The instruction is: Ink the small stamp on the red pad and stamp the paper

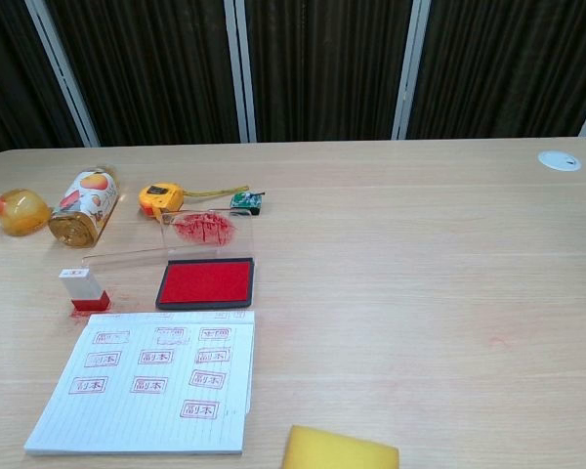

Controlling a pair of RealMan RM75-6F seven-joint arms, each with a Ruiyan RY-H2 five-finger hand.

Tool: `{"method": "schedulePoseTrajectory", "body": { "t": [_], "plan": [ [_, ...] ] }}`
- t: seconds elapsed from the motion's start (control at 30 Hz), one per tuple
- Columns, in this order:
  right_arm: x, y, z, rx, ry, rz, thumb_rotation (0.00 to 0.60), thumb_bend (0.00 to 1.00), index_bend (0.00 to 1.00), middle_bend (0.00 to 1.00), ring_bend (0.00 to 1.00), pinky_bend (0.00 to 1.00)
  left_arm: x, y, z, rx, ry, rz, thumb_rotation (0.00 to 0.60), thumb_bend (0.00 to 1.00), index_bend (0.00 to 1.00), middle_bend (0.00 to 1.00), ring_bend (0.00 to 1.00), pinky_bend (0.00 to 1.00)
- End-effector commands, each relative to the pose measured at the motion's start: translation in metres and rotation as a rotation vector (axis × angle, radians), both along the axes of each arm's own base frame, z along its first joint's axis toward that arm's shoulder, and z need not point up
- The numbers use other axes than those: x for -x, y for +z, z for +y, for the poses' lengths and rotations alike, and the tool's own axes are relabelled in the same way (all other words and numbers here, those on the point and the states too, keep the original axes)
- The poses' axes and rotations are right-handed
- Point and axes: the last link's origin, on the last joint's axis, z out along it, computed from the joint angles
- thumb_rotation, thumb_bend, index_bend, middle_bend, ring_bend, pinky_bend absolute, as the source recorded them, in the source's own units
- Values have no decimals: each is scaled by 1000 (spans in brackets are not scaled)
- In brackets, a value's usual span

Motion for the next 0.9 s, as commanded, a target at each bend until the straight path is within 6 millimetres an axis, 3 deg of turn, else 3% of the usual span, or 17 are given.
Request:
{"method": "schedulePoseTrajectory", "body": {
  "t": [0.03,0.33,0.4,0.47,0.57,0.77,0.9],
  "plan": [
    [0,0,0,2,0,1,600,0,0,0,0,0,0,0,0,1,0,2,600,0,0,0,0,0],
    [-1,-1,-1,-1,1,-2,600,0,0,0,0,0,4,-7,5,14,3,34,600,0,0,0,0,0],
    [-2,-1,-2,0,1,-8,600,0,0,0,0,0,5,-12,12,23,-2,41,600,0,0,0,73,30],
    [-2,-1,-4,-1,-5,-13,600,0,0,0,0,0,7,-19,26,31,-1,43,600,0,0,0,276,214],
    [-1,-3,-8,-5,-17,-6,600,0,0,0,0,0,5,-38,54,90,24,33,600,0,0,0,476,474],
    [5,-4,-13,1,-50,3,600,0,0,0,0,0,-1,-78,95,198,40,19,600,0,32,0,749,696],
    [7,-6,-19,5,-64,12,600,0,0,0,0,0,-6,-108,115,247,56,-6,600,0,83,6,812,769]
  ]
}}
